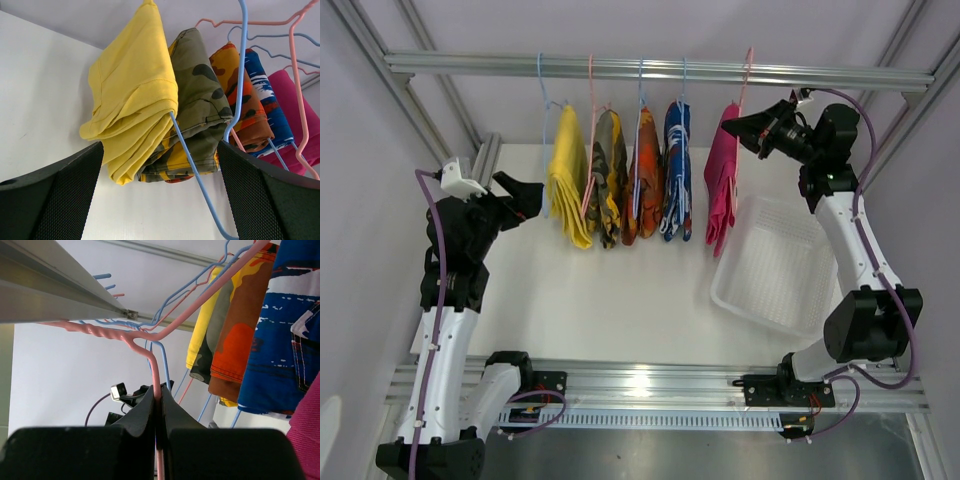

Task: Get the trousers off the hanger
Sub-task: Pick up the hanger from the clothesline.

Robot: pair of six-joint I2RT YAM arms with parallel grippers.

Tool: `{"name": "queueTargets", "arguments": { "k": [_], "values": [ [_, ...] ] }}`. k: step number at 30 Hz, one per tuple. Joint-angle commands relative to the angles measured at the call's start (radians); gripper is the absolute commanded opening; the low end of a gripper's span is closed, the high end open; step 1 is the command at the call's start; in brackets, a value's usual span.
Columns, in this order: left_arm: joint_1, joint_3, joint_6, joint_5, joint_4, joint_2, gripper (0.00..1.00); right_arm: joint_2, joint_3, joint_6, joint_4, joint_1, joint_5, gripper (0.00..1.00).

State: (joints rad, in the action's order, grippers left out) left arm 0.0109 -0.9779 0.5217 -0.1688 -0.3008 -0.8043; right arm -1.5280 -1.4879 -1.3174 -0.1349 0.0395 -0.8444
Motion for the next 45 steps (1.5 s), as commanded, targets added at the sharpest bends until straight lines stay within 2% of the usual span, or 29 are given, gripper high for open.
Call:
{"name": "queueTargets", "arguments": {
  "k": [1,5,13,19,26,38,45],
  "values": [
    [-0.002,-0.005,-0.012,-0.015,0.025,0.010,1.00,0.219,-0.031,0.139,-0.266,-0.013,0.140,0.00],
    [-0.002,-0.004,-0.014,-0.014,0.025,0.011,0.99,0.224,-0.009,0.145,-0.276,-0.012,0.150,0.00],
    [-0.002,-0.005,-0.014,-0.015,0.023,0.004,0.99,0.131,-0.061,0.158,-0.238,-0.010,0.142,0.00],
    [0.000,-0.008,-0.015,-0.017,0.023,0.008,1.00,0.075,-0.038,0.155,-0.247,-0.004,0.151,0.00],
    [-0.002,-0.007,-0.015,-0.018,0.023,0.007,1.00,0.054,0.110,0.123,-0.369,0.020,0.220,0.00],
    [-0.002,-0.010,-0.014,-0.021,0.023,0.007,0.99,0.014,0.259,-0.071,-0.656,0.077,0.294,0.00],
    [-0.002,-0.007,-0.014,-0.023,0.023,0.007,1.00,0.075,0.288,0.070,-0.614,0.140,0.349,0.00]
  ]
}}
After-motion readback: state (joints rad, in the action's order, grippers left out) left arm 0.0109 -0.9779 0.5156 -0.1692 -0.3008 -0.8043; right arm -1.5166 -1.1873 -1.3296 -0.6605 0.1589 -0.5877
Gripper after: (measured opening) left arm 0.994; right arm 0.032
